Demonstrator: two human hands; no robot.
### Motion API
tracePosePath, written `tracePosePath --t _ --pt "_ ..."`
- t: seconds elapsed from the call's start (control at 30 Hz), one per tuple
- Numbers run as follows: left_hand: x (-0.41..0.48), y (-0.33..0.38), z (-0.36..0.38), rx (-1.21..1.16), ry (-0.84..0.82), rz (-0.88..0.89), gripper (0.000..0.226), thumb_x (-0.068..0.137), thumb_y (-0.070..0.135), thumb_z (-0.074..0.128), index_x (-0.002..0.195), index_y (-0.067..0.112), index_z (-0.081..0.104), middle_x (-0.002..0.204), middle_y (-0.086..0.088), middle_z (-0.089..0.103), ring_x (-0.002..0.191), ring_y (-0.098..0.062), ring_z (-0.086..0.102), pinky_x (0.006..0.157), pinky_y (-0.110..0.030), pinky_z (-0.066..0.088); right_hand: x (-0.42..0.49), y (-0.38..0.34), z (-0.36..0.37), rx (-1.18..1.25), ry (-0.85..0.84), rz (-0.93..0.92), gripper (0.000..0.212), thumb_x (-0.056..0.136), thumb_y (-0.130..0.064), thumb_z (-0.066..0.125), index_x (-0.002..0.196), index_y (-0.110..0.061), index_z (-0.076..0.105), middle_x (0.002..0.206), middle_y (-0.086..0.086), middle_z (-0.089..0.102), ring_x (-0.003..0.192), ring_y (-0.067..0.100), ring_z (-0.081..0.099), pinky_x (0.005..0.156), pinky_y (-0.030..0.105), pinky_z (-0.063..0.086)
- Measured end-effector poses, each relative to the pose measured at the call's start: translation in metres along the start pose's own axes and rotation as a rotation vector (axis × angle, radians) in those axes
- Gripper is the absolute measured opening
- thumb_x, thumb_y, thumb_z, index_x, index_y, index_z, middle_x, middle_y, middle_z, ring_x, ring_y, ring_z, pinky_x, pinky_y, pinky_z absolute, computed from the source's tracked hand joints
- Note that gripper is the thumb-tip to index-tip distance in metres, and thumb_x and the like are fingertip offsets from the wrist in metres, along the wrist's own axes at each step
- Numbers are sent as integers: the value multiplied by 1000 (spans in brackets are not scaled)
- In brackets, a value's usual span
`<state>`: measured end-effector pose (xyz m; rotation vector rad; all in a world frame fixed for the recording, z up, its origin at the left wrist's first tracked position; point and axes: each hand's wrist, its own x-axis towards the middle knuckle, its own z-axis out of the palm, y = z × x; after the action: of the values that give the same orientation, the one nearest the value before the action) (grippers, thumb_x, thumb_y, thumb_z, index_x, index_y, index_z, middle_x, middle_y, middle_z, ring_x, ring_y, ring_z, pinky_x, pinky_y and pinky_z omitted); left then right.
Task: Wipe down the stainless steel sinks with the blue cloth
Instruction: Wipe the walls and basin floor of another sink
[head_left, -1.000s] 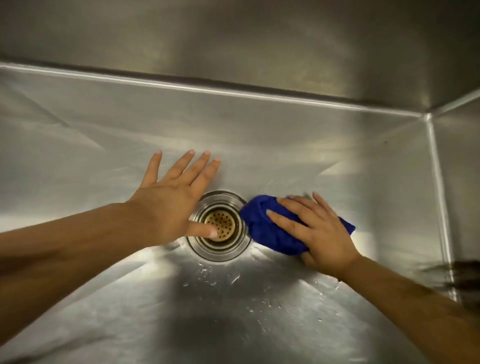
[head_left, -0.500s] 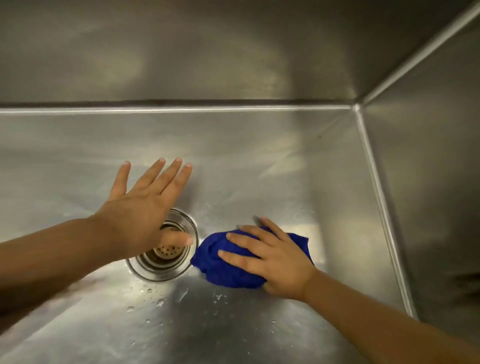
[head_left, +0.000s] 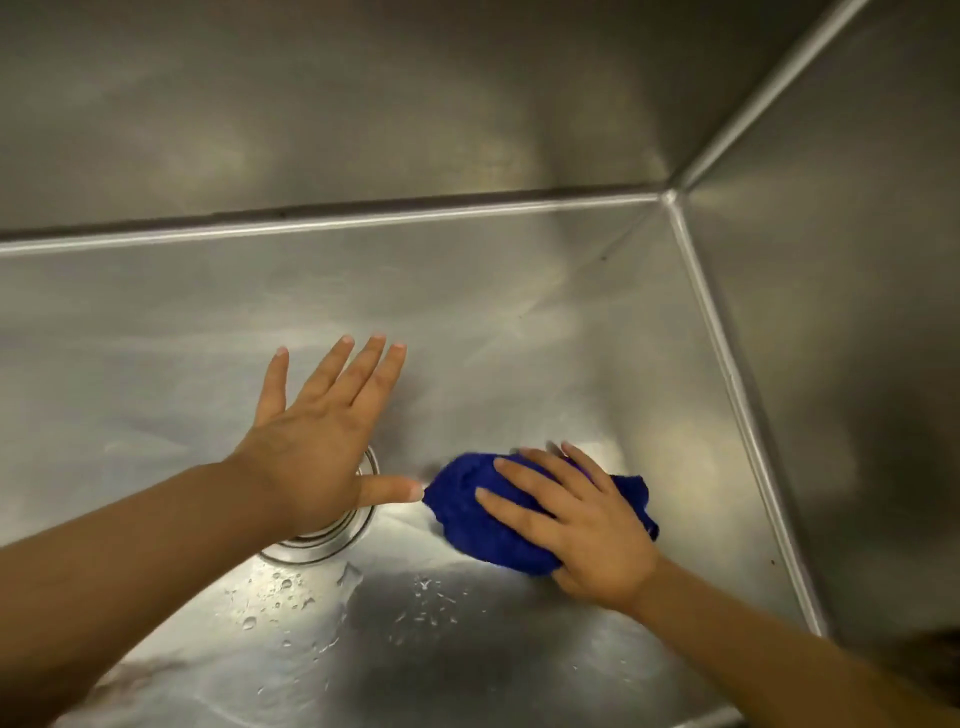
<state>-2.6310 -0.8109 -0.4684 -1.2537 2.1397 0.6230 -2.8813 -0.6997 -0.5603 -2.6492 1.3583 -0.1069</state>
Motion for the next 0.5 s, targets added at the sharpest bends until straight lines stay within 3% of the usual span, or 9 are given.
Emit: tracePosePath --t 0.07,0.1,0.17,0.27,0.33,0.43,0.5 --pt "3 2 -1 3 3 5 105 61 91 11 121 31 -51 140 7 -46 139 -17 -35 110 -52 -20 2 29 -8 -35 -55 -206 63 82 -32 52 143 -28 36 142 6 47 126 31 47 104 52 37" --pt "5 3 -1 9 7 8 104 61 86 14 122 31 -50 139 7 -46 139 -18 -34 111 -52 -19 11 45 -9 -46 -49 -217 60 83 -35 47 142 -28 37 140 7 50 124 32 48 103 52 37" --pt "9 3 0 8 19 14 103 61 82 17 122 32 -49 136 8 -46 141 -18 -32 112 -53 -18 33 70 -12 -53 -16 -12 65 78 -31 45 142 -29 37 140 8 49 124 34 47 105 54 31" --pt "10 5 8 -8 10 20 104 60 83 18 121 33 -49 137 10 -46 141 -16 -32 111 -53 -18 58 74 -15 50 91 528 74 70 -19 43 144 -25 41 143 10 46 125 38 44 108 58 29" --pt "6 9 12 19 -1 38 105 64 84 21 121 32 -50 139 10 -46 140 -16 -34 110 -52 -20 58 55 -14 76 122 632 74 71 -22 35 144 -23 42 144 10 45 125 38 43 106 58 33" --pt "3 11 14 30 5 53 109 66 90 20 122 30 -53 140 9 -48 136 -16 -39 108 -49 -22 12 25 -6 52 109 471 75 69 -26 41 144 -24 39 143 11 44 122 40 46 99 57 40" --pt "5 9 12 12 18 60 112 52 99 3 122 32 -55 138 11 -51 127 -13 -47 106 -47 -24 -26 14 -3 1 79 282 78 71 -20 57 145 -25 33 145 7 39 125 35 43 100 55 40"
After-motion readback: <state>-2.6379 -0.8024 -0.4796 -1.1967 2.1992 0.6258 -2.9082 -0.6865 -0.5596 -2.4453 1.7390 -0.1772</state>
